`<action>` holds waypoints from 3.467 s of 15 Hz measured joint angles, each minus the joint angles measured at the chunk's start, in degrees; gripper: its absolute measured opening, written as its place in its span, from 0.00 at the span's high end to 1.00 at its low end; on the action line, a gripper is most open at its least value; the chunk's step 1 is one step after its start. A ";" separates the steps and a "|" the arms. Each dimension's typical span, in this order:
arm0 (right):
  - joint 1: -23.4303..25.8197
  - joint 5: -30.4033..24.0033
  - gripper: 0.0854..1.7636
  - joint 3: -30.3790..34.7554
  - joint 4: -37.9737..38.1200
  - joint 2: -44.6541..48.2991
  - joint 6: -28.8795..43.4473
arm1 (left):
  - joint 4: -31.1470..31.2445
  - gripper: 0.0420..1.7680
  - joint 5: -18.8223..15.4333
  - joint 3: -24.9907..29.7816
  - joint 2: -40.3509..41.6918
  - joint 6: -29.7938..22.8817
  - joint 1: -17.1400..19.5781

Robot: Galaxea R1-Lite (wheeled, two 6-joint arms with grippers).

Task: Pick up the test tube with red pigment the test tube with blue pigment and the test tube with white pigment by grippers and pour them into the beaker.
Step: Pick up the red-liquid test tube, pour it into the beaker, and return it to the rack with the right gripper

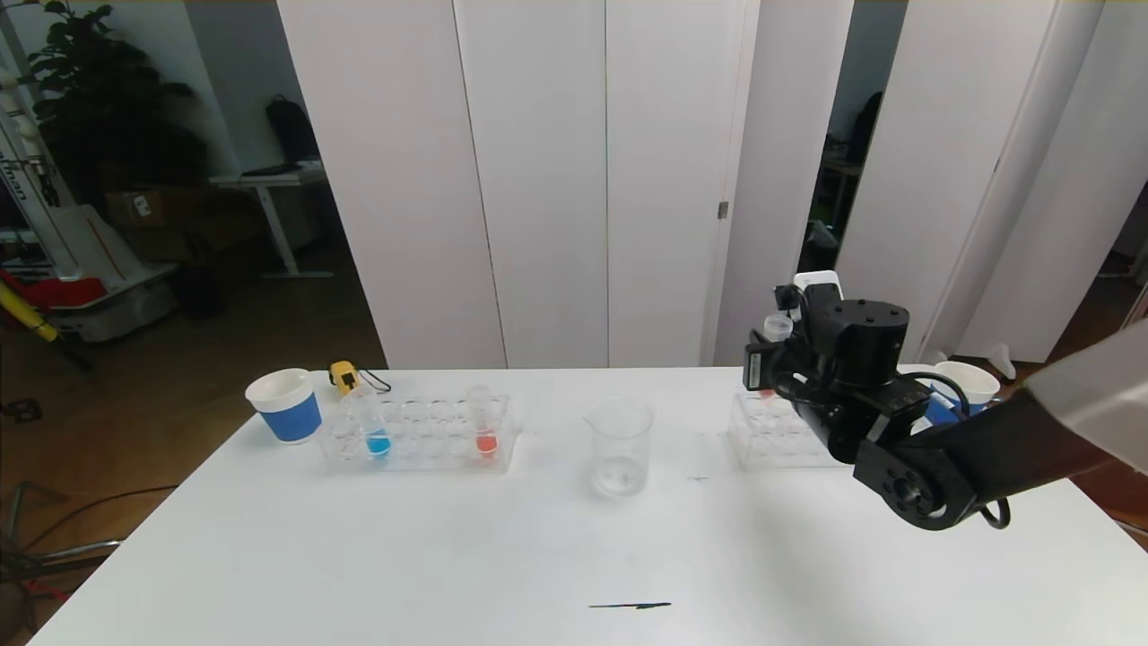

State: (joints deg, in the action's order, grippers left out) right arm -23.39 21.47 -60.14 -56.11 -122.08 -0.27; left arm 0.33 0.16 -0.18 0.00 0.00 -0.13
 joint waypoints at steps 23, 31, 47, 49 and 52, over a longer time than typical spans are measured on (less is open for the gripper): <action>3.91 -52.03 0.70 -42.57 34.10 -7.83 -9.23 | 0.00 0.01 0.00 0.00 0.00 0.00 -0.02; 1.05 -51.79 0.70 -37.07 28.36 -7.00 -23.95 | 0.02 0.01 0.00 0.00 0.00 0.00 0.00; 1.95 -61.04 0.70 -22.82 14.25 -6.31 -61.28 | 0.02 0.01 -0.02 0.00 0.00 0.00 0.00; 1.99 -61.10 0.70 -23.13 13.84 -6.78 -64.63 | 0.00 0.01 0.00 0.00 0.00 0.00 0.00; 1.71 -61.07 0.70 -23.71 13.75 -7.64 -69.94 | 0.00 0.01 0.00 0.00 0.00 0.00 -0.02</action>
State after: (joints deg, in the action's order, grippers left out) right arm -21.69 -39.61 -83.85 -42.36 -129.72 -70.21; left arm 0.33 0.16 -0.18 0.00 0.00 -0.16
